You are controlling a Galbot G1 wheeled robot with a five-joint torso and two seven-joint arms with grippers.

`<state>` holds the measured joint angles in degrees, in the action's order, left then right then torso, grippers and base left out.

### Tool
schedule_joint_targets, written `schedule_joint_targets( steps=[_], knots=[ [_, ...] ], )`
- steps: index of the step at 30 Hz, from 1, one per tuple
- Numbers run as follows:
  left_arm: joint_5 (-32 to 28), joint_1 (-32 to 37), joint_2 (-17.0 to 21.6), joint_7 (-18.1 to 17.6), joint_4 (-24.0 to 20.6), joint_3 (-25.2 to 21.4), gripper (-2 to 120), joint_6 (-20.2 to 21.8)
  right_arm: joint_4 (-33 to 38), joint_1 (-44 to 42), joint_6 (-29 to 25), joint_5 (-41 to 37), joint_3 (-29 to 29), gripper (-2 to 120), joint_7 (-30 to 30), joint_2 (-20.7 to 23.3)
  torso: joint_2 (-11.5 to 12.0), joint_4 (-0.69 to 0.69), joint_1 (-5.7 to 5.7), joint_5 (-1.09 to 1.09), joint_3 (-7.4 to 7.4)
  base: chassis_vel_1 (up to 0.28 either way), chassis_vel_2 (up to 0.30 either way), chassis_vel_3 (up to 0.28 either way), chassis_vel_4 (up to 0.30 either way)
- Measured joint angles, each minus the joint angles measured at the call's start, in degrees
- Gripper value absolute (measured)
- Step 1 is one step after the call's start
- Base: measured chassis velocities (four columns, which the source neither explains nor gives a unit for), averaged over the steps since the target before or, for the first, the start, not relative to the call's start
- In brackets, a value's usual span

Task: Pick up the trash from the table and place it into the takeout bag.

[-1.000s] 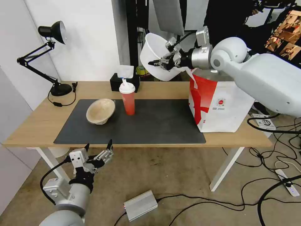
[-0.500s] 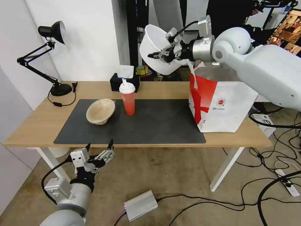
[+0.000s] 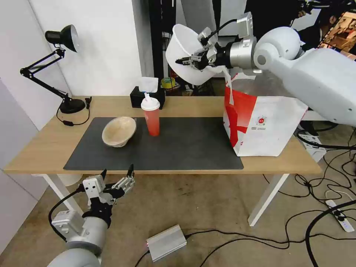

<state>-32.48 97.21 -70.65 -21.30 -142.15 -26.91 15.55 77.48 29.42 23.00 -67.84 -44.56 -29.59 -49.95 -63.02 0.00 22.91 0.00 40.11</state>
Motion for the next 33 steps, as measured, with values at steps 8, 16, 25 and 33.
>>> schedule_joint_targets(
  steps=[8, 16, 25, 33],
  knots=[
    [0.00, 0.08, 0.21, 0.01, -0.23, 0.01, 100, 0.00, -0.20, 1.02, 0.06, -0.47, -0.22, 0, 0.08, -0.26, 0.00, 0.00, 0.00, 0.00, 0.00, 0.000, 0.000, 0.000, 0.000],
    [-0.10, 0.22, 0.44, 0.02, -0.41, -0.05, 100, -0.01, 0.05, 1.07, 0.12, -0.70, -0.22, 0, 0.17, -0.28, 0.00, 0.00, 0.00, 0.00, 0.00, 0.000, 0.000, 0.000, 0.000],
    [-0.12, 0.48, 0.40, 0.02, -0.66, 0.03, 100, -0.04, -0.28, 1.40, 0.16, -0.89, 0.00, 0, 0.18, -0.15, 0.00, 0.00, 0.00, 0.00, 0.00, 0.000, 0.000, 0.000, 0.000],
    [-0.25, 0.61, 0.32, 0.02, -0.90, -0.23, 100, -0.06, -0.84, 2.72, 0.15, -1.39, 0.09, 0, 0.14, 0.13, 0.00, 0.00, 0.00, 0.00, 0.00, 0.000, 0.000, 0.000, 0.000]
  ],
)
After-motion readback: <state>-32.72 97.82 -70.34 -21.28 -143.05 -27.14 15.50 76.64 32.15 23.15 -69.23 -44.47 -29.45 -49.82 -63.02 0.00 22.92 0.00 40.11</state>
